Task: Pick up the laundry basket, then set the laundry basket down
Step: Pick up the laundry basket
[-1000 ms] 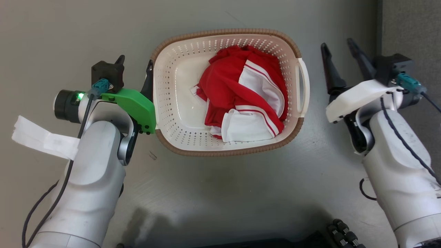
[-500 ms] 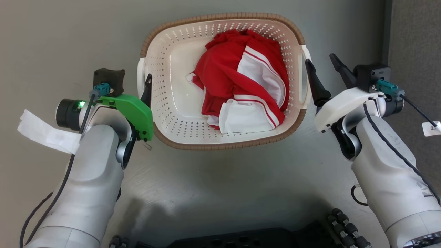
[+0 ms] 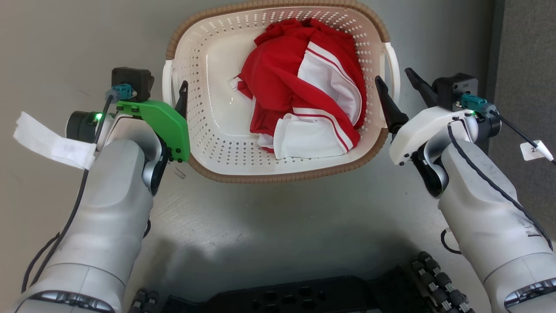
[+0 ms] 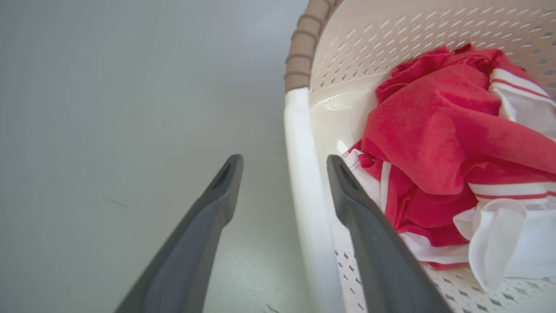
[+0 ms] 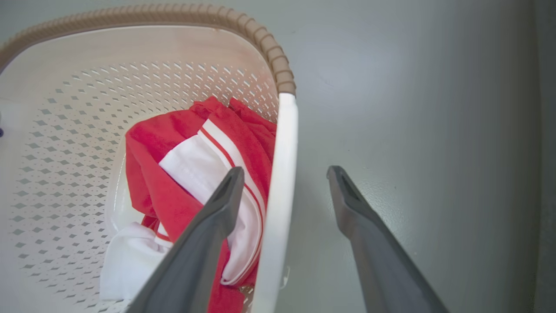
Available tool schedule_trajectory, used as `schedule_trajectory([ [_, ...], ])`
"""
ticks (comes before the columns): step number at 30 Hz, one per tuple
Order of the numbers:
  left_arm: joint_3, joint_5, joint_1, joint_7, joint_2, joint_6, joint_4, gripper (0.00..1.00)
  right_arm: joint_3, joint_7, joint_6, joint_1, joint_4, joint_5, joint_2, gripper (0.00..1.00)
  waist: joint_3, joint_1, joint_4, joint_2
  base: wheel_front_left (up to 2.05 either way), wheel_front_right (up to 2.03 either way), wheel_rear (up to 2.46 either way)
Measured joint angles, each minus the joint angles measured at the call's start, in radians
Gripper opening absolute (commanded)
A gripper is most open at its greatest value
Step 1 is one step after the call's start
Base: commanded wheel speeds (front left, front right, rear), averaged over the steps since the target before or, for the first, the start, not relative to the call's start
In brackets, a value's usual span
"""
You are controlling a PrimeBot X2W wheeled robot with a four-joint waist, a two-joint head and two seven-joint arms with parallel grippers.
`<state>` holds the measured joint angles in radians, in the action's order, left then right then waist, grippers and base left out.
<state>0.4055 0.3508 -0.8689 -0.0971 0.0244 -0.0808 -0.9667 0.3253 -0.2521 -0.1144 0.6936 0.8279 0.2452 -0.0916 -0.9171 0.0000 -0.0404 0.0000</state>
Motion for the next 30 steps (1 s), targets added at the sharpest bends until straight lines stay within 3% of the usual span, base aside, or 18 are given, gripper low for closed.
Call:
schedule_trajectory([
  [7,0.008,0.008,-0.036,0.01,-0.001,-0.008,-0.054,1.0,0.006,0.0,-0.005,0.033,0.03,0.001,0.001,1.0,-0.01,0.0,-0.001,0.0,0.0,0.0,0.0],
  [8,0.009,0.009,-0.04,0.01,-0.001,-0.009,-0.059,0.49,0.006,0.0,-0.009,0.038,0.035,0.003,0.002,0.46,-0.011,0.0,-0.001,0.0,0.0,0.0,0.0],
  [9,0.013,0.01,-0.045,0.014,-0.001,-0.012,-0.063,0.49,0.005,0.0,-0.009,0.042,0.039,0.007,0.004,0.46,-0.011,0.0,-0.002,0.0,0.0,0.0,0.0],
  [10,0.015,0.01,-0.05,0.014,-0.002,-0.014,-0.067,0.16,0.005,0.0,-0.009,0.044,0.044,0.011,0.005,0.29,-0.012,0.0,-0.003,0.0,0.0,0.0,0.0],
  [11,0.016,0.01,-0.055,0.016,-0.002,-0.016,-0.073,0.0,0.005,0.0,-0.009,0.046,0.05,0.012,0.006,0.0,-0.013,0.0,-0.003,0.0,0.0,0.0,0.0],
  [30,0.07,0.101,-0.071,0.008,-0.018,-0.034,-0.137,0.0,0.037,-0.006,-0.016,0.067,0.128,0.056,0.028,0.0,0.029,0.0,-0.01,0.0,0.0,0.0,0.0],
])
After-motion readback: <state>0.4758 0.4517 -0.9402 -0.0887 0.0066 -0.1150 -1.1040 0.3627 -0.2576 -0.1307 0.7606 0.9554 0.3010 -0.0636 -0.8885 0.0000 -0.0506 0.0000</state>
